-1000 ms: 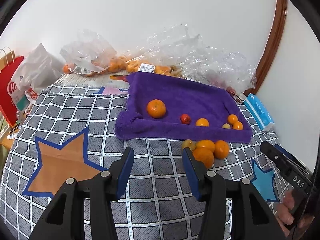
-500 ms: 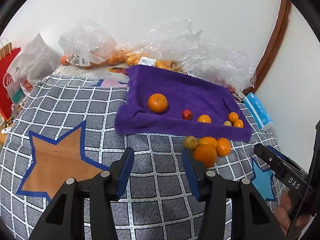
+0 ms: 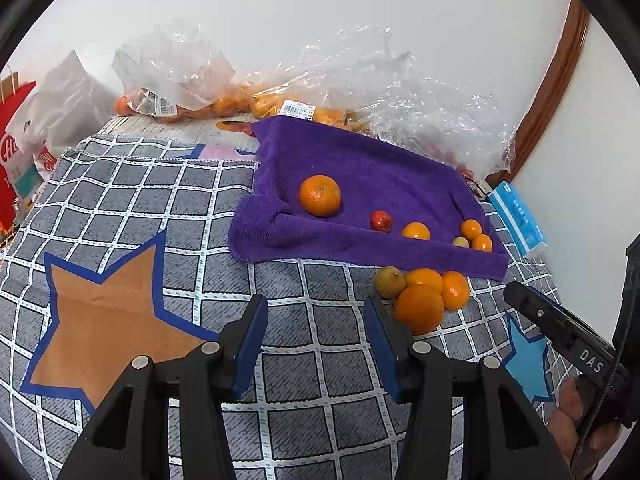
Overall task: Organize fruits
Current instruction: 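Withdraw both open tools back toward the fruit beside the towel, then grasp a large orange beside the towel with the right tool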
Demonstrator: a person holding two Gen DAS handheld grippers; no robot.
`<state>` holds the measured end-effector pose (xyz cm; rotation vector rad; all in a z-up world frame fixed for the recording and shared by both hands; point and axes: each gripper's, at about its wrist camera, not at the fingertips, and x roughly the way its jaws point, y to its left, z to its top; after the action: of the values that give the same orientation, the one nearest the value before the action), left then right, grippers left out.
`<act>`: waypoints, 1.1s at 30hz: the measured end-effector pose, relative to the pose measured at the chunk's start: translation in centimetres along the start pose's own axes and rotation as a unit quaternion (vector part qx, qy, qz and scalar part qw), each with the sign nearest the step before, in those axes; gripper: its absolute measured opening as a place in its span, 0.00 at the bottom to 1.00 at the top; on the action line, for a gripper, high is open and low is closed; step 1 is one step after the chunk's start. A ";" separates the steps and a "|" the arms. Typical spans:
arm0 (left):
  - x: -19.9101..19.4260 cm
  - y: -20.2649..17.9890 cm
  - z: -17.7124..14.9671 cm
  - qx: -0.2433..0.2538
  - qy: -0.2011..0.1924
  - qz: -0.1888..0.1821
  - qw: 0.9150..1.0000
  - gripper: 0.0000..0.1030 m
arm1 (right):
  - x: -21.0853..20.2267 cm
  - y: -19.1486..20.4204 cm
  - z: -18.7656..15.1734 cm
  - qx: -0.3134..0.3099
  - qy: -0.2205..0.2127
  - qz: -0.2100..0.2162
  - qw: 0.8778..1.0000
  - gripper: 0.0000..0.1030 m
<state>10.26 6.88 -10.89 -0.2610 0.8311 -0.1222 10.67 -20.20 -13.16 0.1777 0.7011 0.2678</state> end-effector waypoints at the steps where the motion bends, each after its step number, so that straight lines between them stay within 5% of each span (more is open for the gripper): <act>1: 0.0 0.1 0.0 -0.001 -0.001 0.000 1.000 0.46 | 0.1 0.0 0.0 -0.002 0.000 -0.003 1.000 0.61; 14: 1.7 0.2 0.3 -0.002 0.013 0.003 1.000 0.46 | 1.6 -0.7 -0.8 -0.005 0.015 -0.016 1.000 0.47; 33: 1.6 0.6 0.5 -0.011 0.013 0.009 1.000 0.46 | 2.7 -0.9 -0.9 -0.007 0.024 -0.012 1.000 0.46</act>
<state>11.73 7.25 -11.87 -0.2734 0.8608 -0.1004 12.24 -20.18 -15.75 0.1489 0.7487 0.2547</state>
